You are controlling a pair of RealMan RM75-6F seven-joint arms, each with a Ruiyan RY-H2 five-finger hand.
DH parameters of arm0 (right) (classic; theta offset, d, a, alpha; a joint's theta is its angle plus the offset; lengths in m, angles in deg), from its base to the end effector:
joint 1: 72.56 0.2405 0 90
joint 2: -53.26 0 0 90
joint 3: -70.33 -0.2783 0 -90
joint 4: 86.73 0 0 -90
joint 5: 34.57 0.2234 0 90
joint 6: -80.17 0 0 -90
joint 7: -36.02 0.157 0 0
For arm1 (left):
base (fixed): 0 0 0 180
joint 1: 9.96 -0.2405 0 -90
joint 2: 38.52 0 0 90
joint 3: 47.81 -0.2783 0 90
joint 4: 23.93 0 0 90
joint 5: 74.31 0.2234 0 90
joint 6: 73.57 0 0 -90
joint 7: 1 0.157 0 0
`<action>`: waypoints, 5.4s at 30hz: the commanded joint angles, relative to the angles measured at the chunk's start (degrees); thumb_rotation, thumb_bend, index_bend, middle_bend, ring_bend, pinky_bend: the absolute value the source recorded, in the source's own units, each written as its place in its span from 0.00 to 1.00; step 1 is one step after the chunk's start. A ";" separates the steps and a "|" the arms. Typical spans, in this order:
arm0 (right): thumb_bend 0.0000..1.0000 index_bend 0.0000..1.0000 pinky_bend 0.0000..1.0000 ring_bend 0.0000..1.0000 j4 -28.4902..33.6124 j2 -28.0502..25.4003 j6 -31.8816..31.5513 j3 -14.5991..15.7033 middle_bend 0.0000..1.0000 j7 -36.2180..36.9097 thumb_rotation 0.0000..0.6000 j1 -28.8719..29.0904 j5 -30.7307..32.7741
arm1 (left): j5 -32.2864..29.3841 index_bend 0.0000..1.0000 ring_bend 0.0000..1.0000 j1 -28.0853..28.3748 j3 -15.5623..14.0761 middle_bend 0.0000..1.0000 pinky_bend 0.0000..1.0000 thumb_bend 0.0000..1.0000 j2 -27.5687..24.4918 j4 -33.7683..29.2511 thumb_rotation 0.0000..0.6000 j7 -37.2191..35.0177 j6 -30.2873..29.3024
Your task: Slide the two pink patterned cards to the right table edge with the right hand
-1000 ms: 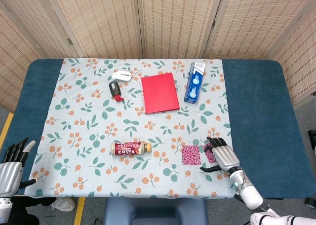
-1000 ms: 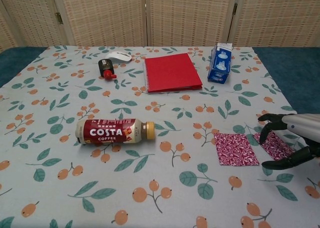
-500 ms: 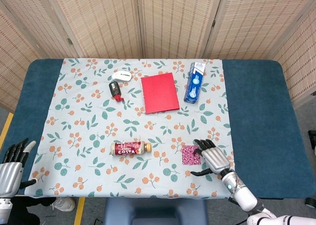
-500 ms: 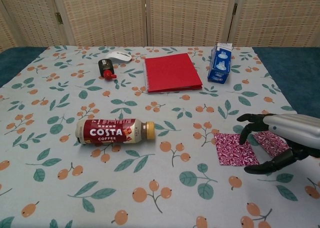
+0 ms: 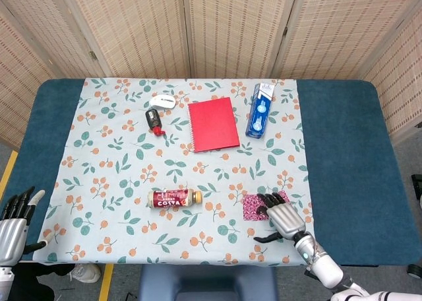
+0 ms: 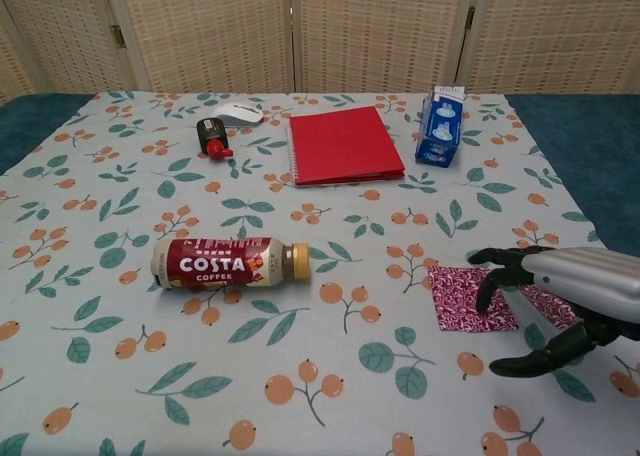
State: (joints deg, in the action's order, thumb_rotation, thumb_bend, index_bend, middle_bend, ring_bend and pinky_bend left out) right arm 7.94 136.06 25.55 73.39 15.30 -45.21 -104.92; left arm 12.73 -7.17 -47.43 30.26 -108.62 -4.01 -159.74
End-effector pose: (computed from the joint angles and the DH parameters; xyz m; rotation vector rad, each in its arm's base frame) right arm -0.2489 -0.2452 -0.0427 1.9954 -1.1556 0.6536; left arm -0.3626 0.1758 0.1366 -1.3875 -0.9351 -0.8730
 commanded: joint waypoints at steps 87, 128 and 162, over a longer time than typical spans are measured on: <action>0.18 0.30 0.00 0.00 -6.69 3.03 1.08 -4.36 0.06 1.53 0.49 0.09 4.85 | 0.23 0.12 0.08 -0.46 -0.47 0.00 0.00 0.25 0.51 1.09 1.00 -1.08 0.17; 0.18 0.22 0.00 0.00 -9.42 8.44 -4.18 -4.99 0.06 -2.31 0.74 0.39 3.77 | 0.43 0.12 0.08 -0.84 -0.61 0.00 0.00 0.25 1.45 3.21 1.00 -3.12 0.04; 0.18 0.22 0.00 0.00 -7.51 3.02 -3.40 -2.92 0.06 1.80 0.75 -3.50 4.26 | 0.62 0.12 0.08 -0.74 -0.64 0.00 0.00 0.25 1.31 2.48 1.00 -2.34 0.14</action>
State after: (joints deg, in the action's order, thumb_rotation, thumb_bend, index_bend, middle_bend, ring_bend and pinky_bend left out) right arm 0.53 139.14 22.05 70.48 17.12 -48.64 -100.85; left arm 13.35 -7.91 -48.07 31.57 -106.13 -6.35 -159.60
